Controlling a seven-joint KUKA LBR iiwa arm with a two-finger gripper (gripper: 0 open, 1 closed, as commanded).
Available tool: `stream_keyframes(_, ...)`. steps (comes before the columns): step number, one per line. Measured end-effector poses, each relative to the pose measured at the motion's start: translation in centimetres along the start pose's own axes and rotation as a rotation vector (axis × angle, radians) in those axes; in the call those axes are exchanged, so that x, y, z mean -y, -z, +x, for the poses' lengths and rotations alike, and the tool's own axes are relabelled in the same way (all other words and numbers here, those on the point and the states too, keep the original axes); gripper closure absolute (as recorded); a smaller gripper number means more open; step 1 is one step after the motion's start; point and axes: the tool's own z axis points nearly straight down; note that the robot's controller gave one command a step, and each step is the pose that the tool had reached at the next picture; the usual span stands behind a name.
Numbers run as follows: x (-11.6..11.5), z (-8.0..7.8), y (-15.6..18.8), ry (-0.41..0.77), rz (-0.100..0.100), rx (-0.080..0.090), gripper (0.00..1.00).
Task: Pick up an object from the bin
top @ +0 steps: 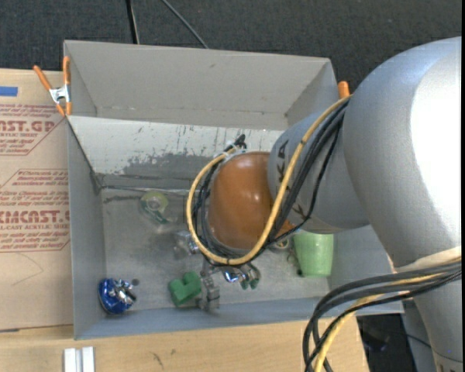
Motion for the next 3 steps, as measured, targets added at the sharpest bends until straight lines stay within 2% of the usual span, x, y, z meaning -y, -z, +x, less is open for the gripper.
stream_keyframes(1, 1.0, -5.9, 4.1, 0.24, -0.001, -0.007, 0.0)
stream_keyframes(2, -1.6, -0.2, 0.6, 0.436, -0.002, -0.005, 0.0)
stream_keyframes(3, -1.6, 0.0, 0.6, 0.433, -0.005, -0.01, 1.0)
